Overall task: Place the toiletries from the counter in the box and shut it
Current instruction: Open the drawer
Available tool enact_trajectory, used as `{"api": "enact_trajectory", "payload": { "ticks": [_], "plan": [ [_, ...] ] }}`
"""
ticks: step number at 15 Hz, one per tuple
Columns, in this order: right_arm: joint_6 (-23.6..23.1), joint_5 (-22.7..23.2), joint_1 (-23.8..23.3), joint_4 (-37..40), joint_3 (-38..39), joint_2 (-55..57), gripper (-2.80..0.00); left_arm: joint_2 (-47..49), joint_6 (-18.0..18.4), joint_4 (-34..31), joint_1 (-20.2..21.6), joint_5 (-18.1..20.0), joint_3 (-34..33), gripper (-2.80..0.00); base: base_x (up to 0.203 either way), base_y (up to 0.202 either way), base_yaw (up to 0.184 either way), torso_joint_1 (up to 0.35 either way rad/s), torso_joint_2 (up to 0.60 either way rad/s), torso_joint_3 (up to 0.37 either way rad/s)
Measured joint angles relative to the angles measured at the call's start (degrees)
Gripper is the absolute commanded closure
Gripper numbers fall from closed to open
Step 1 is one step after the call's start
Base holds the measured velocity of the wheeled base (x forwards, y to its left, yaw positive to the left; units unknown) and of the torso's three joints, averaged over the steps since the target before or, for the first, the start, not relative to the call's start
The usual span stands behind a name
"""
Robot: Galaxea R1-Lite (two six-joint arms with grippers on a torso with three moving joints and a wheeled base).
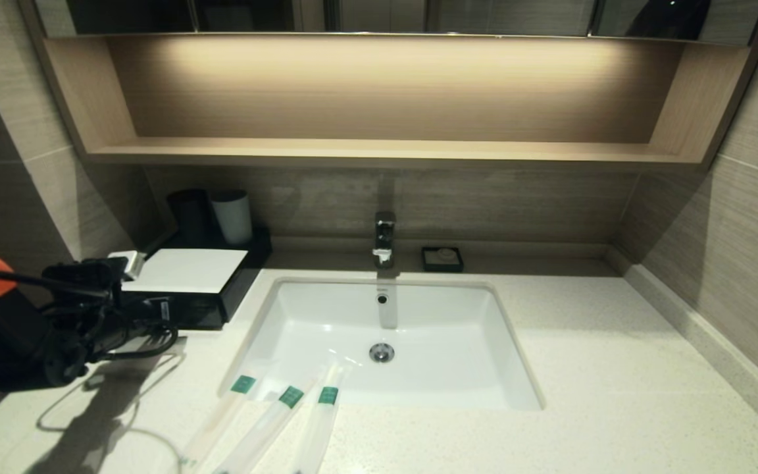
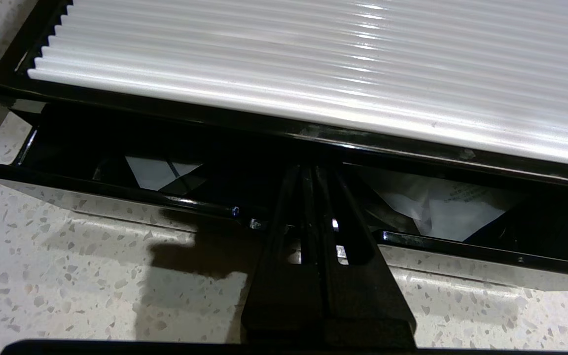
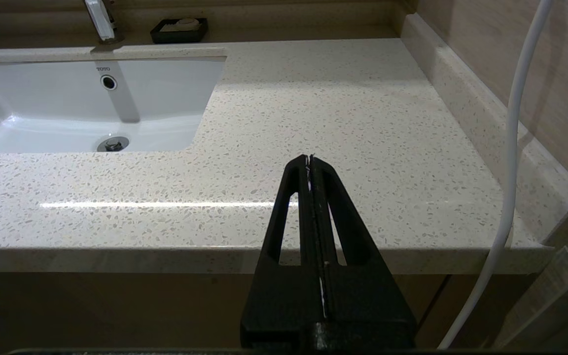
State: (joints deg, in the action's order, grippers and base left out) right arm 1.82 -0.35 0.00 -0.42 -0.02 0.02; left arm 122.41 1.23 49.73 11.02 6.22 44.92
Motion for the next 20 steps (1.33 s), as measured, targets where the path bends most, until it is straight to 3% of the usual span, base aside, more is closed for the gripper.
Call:
{"api": "enact_trajectory", "payload": {
  "ticks": [11, 20],
  "plan": [
    [0.0, 0.0, 0.0, 0.0, 0.0, 0.0, 0.00, -4.4, 1.1, -6.2, 0.0, 0.0, -3.3, 0.00, 0.000, 0.000, 0.000, 0.000, 0.00, 0.000],
    [0.0, 0.0, 0.0, 0.0, 0.0, 0.0, 0.00, -7.4, 2.3, -6.4, 0.0, -0.1, -7.3, 0.00, 0.000, 0.000, 0.000, 0.000, 0.00, 0.000]
  ]
}}
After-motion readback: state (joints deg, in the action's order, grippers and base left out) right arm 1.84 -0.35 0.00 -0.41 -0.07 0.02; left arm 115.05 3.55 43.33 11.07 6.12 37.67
